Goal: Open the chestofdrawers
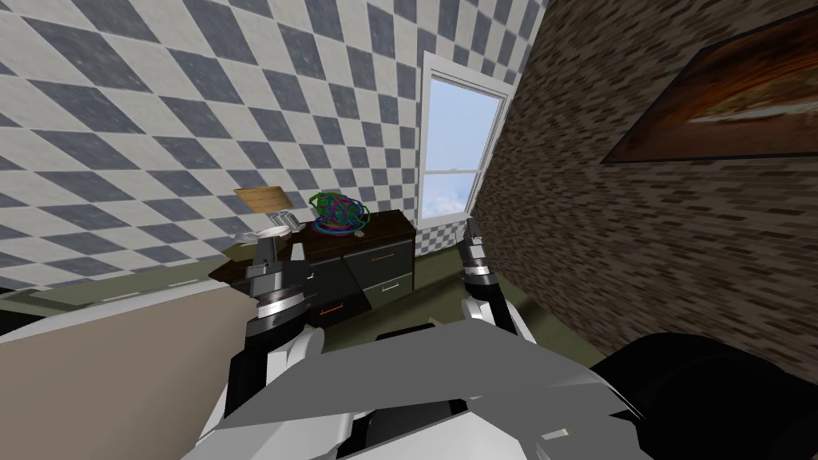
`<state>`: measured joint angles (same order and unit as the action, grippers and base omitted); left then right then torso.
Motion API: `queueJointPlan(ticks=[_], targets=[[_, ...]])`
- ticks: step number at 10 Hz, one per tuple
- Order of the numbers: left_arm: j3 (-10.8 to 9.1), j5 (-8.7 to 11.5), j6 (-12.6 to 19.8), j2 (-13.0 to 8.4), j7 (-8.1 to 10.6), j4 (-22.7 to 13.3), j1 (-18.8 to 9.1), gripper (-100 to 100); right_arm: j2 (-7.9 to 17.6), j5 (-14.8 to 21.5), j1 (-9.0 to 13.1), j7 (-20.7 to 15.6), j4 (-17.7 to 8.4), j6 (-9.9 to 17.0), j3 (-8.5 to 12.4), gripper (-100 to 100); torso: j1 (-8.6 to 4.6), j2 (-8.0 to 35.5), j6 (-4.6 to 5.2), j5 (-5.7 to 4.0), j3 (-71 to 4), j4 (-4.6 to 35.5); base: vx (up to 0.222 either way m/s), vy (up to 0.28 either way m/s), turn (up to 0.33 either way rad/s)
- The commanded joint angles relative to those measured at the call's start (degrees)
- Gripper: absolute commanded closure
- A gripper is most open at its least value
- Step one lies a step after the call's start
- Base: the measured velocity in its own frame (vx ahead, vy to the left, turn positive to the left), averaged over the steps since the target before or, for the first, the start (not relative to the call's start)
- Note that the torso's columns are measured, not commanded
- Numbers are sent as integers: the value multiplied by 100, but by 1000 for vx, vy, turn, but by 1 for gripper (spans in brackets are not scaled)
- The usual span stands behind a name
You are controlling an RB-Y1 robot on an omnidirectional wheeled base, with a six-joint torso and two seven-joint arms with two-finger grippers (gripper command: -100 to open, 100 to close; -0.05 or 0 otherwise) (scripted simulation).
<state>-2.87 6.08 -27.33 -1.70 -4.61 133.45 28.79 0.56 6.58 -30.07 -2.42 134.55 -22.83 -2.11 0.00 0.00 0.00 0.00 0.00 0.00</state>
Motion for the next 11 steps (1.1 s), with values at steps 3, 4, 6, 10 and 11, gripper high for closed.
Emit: queueJointPlan(ticks=[3, 4, 6, 10, 11], targets=[[0, 0, 0, 0, 0, 1, 0, 0, 0, 0, 0, 0, 1, 0, 0, 0, 0, 1003, 0, 0, -2014, 1006, 0, 0, 0], [0, 0, 0, 0, 0, 1, 0, 0, 0, 0, 0, 0, 1, 0, 0, 0, 0, 1422, 0, 0, -2850, 1424, 0, 0, 0], [0, 0, 0, 0, 0, 1, 0, 0, 0, 0, 0, 0, 1, 0, 0, 0, 0, 2269, 0, 0, -4536, 2268, 0, 0, 0], [-2, -9, 24, -230, -3, -109, -31, -100, 0, 0, 0, 0, 2, -1, 0, 0, 0, 3962, 0, 0, -7919, 3960, 5, -3, 0], [-3, -15, 38, -320, -5, -176, -49, -100, 0, 0, 0, 0, 0, 0, 0, 0, -2, 4150, 0, 0, -8316, 4148, 25, -17, -1]])
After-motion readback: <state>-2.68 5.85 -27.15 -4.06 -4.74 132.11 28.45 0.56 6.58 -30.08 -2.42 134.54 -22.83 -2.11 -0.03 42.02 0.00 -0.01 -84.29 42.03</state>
